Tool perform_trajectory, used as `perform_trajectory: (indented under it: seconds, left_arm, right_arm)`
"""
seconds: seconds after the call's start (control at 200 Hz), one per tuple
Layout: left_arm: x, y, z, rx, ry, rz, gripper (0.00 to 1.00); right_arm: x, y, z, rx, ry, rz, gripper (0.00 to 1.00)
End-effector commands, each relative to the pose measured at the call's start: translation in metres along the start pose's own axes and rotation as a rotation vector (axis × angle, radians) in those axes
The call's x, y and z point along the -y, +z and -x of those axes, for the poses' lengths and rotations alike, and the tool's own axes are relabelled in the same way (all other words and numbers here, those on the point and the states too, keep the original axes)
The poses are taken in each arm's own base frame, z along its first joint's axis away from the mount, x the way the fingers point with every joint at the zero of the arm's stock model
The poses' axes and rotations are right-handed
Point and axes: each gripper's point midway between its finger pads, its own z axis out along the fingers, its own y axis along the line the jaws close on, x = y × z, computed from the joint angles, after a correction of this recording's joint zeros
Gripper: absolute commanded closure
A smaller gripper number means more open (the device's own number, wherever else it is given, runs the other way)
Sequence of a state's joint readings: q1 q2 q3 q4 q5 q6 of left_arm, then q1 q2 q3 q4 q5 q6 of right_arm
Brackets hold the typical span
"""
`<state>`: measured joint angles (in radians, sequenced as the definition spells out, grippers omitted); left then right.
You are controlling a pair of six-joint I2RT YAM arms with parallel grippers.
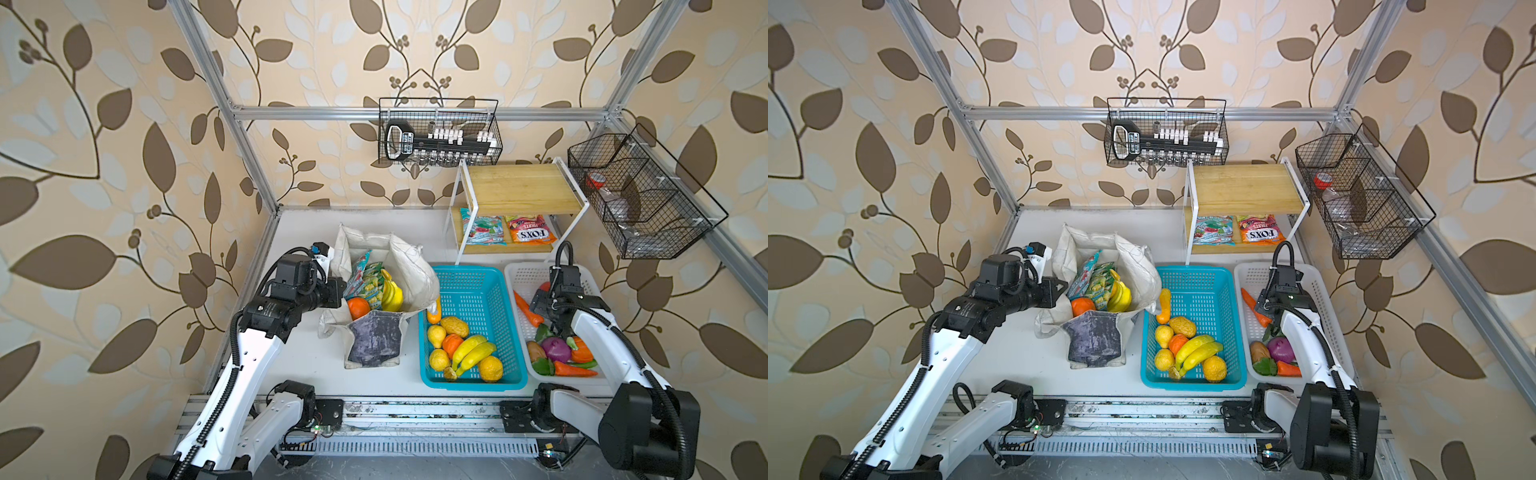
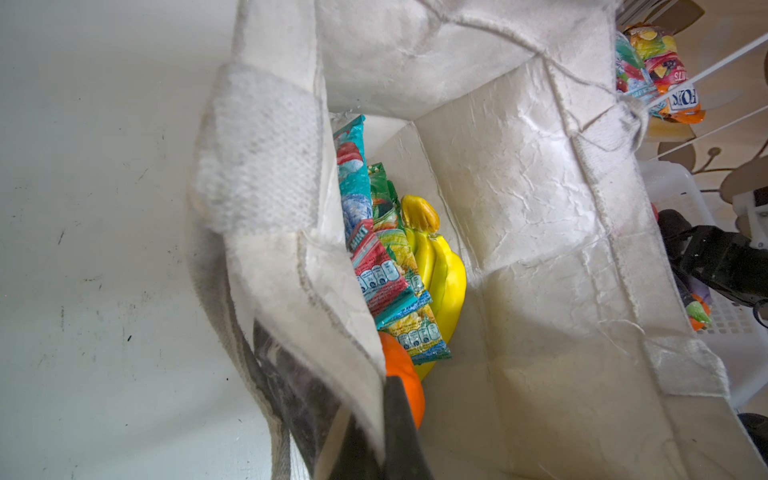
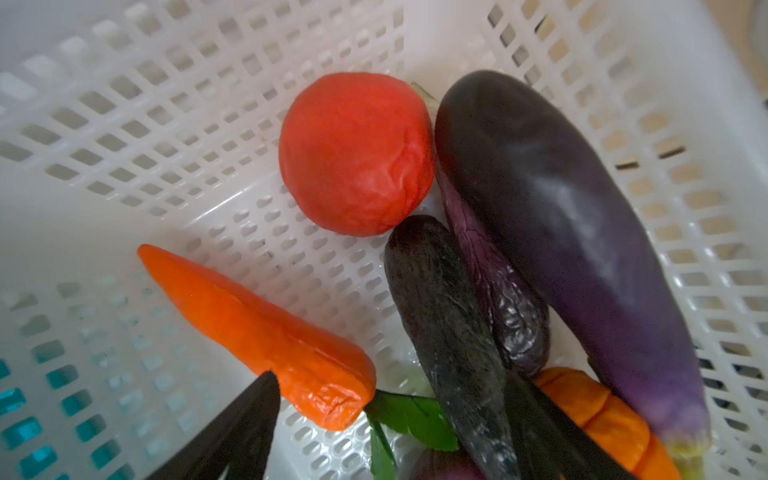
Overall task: Place the food into the grocery bag and tie it
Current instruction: 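Lower the open right gripper toward the dark cucumber in the white basket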
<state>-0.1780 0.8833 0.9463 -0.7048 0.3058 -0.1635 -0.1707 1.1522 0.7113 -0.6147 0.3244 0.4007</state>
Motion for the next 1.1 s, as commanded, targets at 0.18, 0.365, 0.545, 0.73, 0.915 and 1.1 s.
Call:
perform_trajectory:
  seconds: [0.18,0.365,0.545,0.73,0.915,1.1]
  left_arm:
    - [0.003,0.0,0.002,0.002,0.009,-0.007,1.0]
    - [0.005,0.003,0.0,-0.016,0.005,-0.021,1.0]
    - [0.008,0.001,0.001,-0.009,0.013,-0.027,1.0]
    - [0.01,-0.001,0.002,0.001,0.019,-0.031,1.0]
    - [0.01,-0.003,0.002,0.005,0.021,-0.031,1.0]
    - [0.01,-0.007,0.004,0.023,0.027,-0.024,1.0]
  right_arm:
    - [0.001,0.016,-0.005,-0.042,-0.005,-0.014,0.16]
    - [0.004,0.03,-0.006,-0.07,0.019,-0.031,0.16]
    - [0.002,0.034,-0.003,-0.048,0.074,0.001,0.26]
    - [0.007,0.037,-0.001,-0.014,0.089,-0.011,0.33]
    - [0.01,0.042,-0.005,-0.043,0.09,-0.036,0.21]
    - [0.015,0.043,-0.006,-0.075,0.065,-0.079,0.1]
